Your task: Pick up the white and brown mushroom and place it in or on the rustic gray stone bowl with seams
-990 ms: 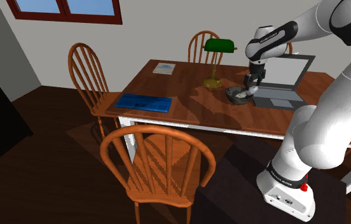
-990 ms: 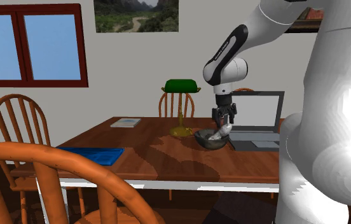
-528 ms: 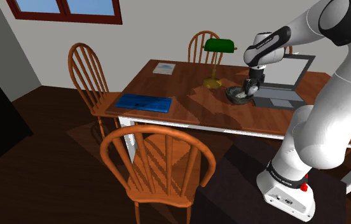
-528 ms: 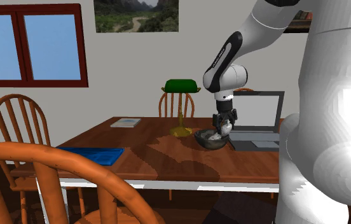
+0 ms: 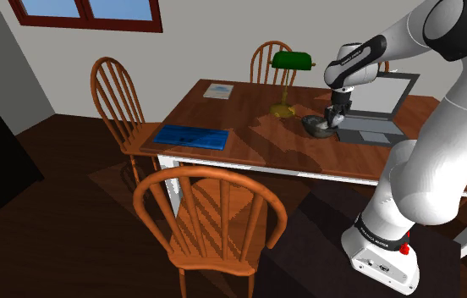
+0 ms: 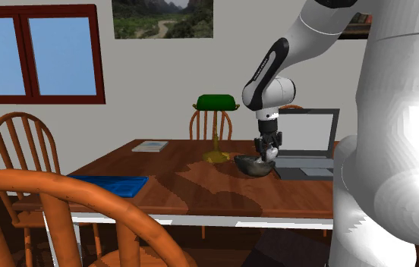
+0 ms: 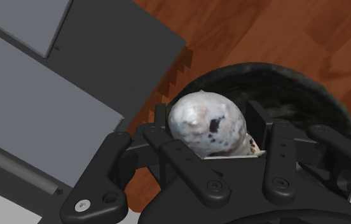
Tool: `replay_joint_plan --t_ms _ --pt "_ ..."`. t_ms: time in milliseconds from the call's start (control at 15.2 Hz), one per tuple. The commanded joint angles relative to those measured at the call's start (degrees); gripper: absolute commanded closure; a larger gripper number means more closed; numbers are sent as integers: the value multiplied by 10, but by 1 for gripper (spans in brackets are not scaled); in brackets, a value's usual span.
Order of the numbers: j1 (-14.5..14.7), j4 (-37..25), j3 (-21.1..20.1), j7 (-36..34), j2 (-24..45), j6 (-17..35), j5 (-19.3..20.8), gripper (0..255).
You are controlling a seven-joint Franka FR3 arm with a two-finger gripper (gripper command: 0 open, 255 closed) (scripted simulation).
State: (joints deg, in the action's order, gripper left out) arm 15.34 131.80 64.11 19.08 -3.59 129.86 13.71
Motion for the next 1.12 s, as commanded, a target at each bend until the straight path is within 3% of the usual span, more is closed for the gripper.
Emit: replay_joint_plan --t_ms 0,396,1056 --pt "0 0 0 0 0 0 0 255" --pt "0 0 0 0 0 0 0 255" --pt "-16 -42 -37 -41 -77 -93 62 255"
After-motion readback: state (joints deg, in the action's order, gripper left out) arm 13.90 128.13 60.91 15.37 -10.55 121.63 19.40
